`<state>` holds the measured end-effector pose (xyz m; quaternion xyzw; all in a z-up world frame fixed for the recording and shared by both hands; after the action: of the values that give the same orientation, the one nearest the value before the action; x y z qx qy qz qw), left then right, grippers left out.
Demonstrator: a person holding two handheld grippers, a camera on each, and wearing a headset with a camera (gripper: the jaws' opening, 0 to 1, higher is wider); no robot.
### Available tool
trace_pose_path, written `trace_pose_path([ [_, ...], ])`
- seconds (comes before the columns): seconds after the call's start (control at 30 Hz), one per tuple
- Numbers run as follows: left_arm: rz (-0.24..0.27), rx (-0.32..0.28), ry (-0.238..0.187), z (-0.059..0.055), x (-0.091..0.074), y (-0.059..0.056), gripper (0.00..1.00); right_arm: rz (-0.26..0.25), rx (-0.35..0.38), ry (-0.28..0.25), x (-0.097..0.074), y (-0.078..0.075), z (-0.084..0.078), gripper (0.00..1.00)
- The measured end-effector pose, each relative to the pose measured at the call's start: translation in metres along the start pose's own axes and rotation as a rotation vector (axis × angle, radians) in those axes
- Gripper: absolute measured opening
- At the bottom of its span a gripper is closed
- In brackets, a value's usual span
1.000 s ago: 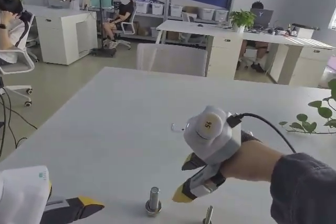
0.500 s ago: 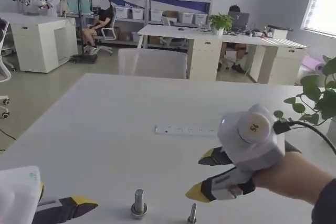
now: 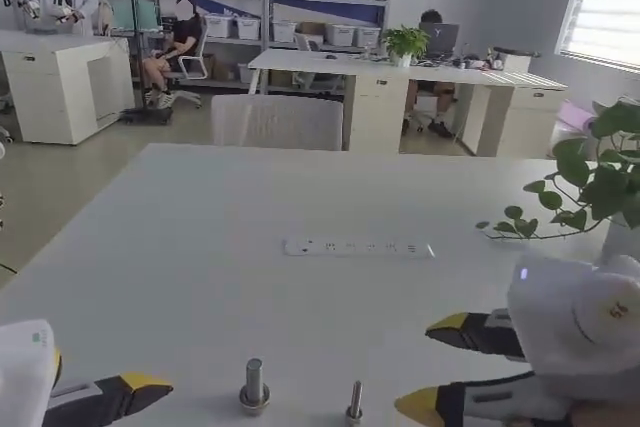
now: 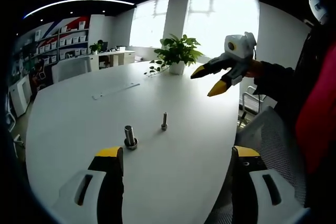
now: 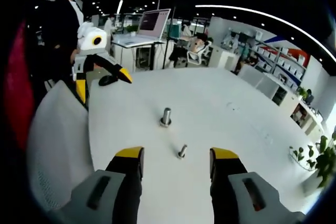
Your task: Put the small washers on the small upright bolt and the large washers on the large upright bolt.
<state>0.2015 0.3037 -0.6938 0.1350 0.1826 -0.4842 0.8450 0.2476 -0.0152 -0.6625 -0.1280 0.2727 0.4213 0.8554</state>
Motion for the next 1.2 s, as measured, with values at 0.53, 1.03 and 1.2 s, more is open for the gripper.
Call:
trace_pose_path([
  [0.53,0.05,-0.04,-0.007,-0.007,-0.008,-0.009,0.93,-0.039,0.083,-0.065,-0.016,0.01,-0.026,0.73],
  [1.03,0.045,-0.077,-0.029,-0.006,-0.009,-0.009,1.0,-0.017,0.179,-0.109,-0.016,0.012,-0.042,1.0],
  [1.2,0.032,-0.064,-0.033,-0.006,-0.01,-0.01,1.0,-0.009,0.161,-0.104,-0.018,0.011,-0.046,1.0],
])
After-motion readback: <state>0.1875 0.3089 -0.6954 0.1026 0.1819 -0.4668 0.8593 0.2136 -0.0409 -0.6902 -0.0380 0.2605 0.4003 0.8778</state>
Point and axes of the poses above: the centre of the closed fingertips' face, and the gripper's own axes: x roughly forward along the fingers, y roughly to its left, z roughly out of its top, the point moved 10 cm from there along -x, roughly backward along the fingers, and after that the axes turned 13 degrees about x, right-handed, at the moved point
